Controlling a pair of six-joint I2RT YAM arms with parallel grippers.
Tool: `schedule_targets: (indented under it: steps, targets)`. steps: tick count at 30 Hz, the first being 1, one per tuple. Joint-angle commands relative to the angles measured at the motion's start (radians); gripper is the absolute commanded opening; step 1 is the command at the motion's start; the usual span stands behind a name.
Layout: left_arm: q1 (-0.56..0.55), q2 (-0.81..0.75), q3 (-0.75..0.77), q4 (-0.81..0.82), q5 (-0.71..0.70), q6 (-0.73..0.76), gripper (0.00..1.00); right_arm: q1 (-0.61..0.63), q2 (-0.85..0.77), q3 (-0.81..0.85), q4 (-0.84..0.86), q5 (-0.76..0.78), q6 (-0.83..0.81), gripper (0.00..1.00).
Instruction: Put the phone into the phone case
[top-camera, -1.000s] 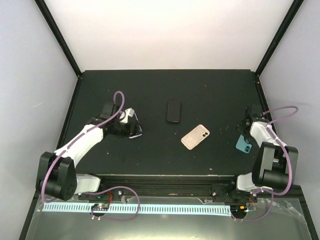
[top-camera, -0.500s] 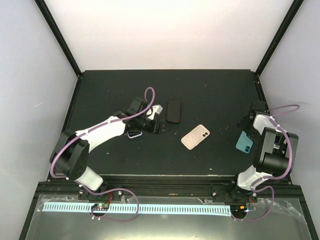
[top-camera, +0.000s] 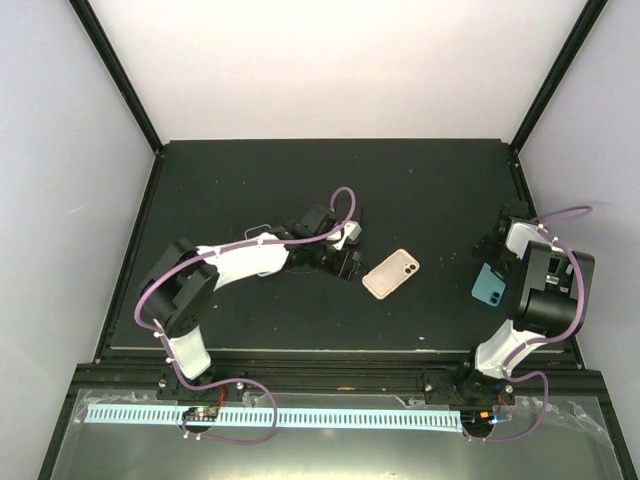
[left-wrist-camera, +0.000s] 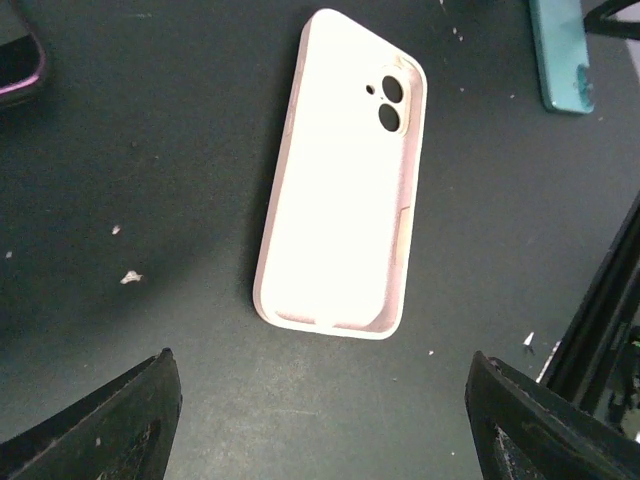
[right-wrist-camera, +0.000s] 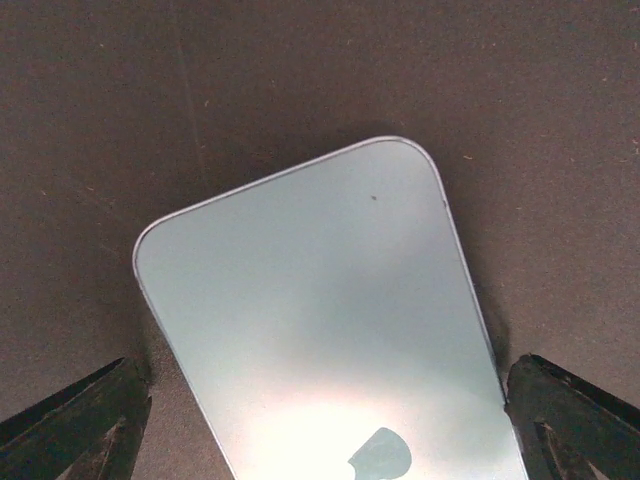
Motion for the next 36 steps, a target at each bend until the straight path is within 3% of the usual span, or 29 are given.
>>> schedule_targets:
  steps: [1,11,23,33,36]
  targets:
    - [-0.037,0.056,0.057,0.030,-0.072,0.037,0.79,-0.004,0.032,0.004,-0.014,-0.016,-0.027,0.97]
    - [-0.105,0.147,0.084,0.075,-0.150,0.082,0.77,-0.002,0.036,-0.027,0.016,-0.122,-0.088,0.80]
    - [-0.161,0.263,0.156,0.054,-0.318,0.115,0.66,0.025,-0.004,-0.080,0.041,-0.151,-0.120,0.74]
    - [-0.169,0.300,0.162,0.058,-0.398,0.116,0.44,0.107,-0.001,-0.112,0.072,-0.164,-0.109,0.73]
    - [-0.176,0.298,0.159,0.057,-0.399,0.112,0.33,0.152,-0.013,-0.131,0.085,-0.170,-0.108,0.73]
